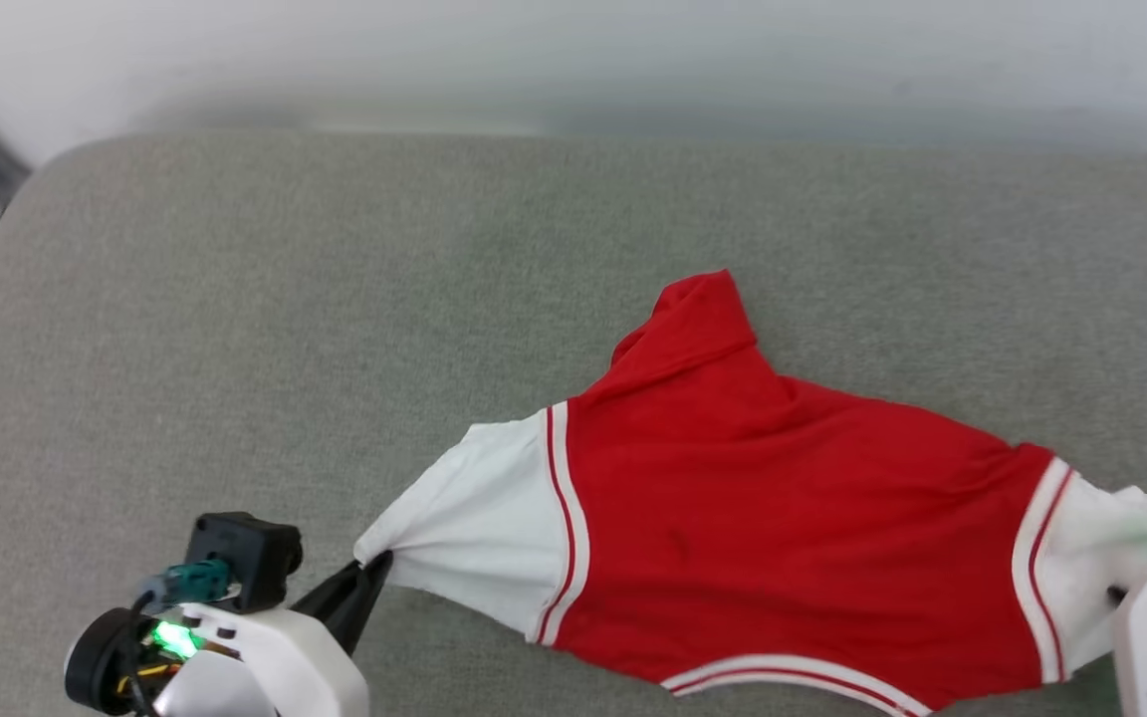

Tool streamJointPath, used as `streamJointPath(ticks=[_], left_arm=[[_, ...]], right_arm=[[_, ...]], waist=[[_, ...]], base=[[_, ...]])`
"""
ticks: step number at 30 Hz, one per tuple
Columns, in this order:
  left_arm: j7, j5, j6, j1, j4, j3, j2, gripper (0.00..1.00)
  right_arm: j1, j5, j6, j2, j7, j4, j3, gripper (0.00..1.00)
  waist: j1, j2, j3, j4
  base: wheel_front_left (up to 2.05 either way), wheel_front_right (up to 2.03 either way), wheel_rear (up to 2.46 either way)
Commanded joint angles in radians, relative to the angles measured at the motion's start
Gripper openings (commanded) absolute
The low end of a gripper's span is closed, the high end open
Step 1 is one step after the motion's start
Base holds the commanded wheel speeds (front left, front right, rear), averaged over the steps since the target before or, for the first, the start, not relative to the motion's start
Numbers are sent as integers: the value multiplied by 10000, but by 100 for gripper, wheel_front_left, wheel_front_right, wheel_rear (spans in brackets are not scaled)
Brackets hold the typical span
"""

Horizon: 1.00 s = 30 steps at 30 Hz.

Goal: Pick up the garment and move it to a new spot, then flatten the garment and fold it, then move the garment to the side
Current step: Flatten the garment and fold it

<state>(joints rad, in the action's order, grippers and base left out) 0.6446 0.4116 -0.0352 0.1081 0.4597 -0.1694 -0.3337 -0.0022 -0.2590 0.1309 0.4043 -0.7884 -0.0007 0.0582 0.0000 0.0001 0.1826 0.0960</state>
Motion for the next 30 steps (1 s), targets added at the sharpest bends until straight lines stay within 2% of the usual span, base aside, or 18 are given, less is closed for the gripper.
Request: streamJointPath(ticks=[1, 7, 12, 17, 22, 30], left_arm=[[-104, 70, -43, 88, 120, 108, -79, 0], [-229, 215, -168, 33, 793, 714, -593, 0], [-278, 492, -325, -260, 1432, 1431, -1136, 0], [-171, 889, -452, -764, 1926, 2241, -1750, 0], [-271, 1196, -358, -1756, 2222, 3178, -2196, 0], [-375, 1332, -286, -3484, 2017, 4025, -2858, 0]], right_arm=[[-33, -131, -3, 177, 2, -270, 91, 0], [-287, -775, -3, 727, -548, -1844, 268, 0], [-834, -1192, -5, 1495, -1181, -3044, 218, 0], [-1940, -1938, -5, 1692, -1669, -3759, 376, 0], [-3257, -2453, -5, 1840, -1732, -4050, 359, 0], [-5247, -2805, -6, 2036, -1322, -3623, 120, 0]], waist=[[0, -1, -378, -217], [0, -1, -1139, -607], [0, -1, -1654, -924], [0, -1, -1944, -1218], [0, -1, -2002, -1442], [0, -1, -1787, -1720]], base=[[0, 0, 0], [0, 0, 0], [0, 0, 0], [0, 0, 0], [0, 0, 0], [0, 0, 0]])
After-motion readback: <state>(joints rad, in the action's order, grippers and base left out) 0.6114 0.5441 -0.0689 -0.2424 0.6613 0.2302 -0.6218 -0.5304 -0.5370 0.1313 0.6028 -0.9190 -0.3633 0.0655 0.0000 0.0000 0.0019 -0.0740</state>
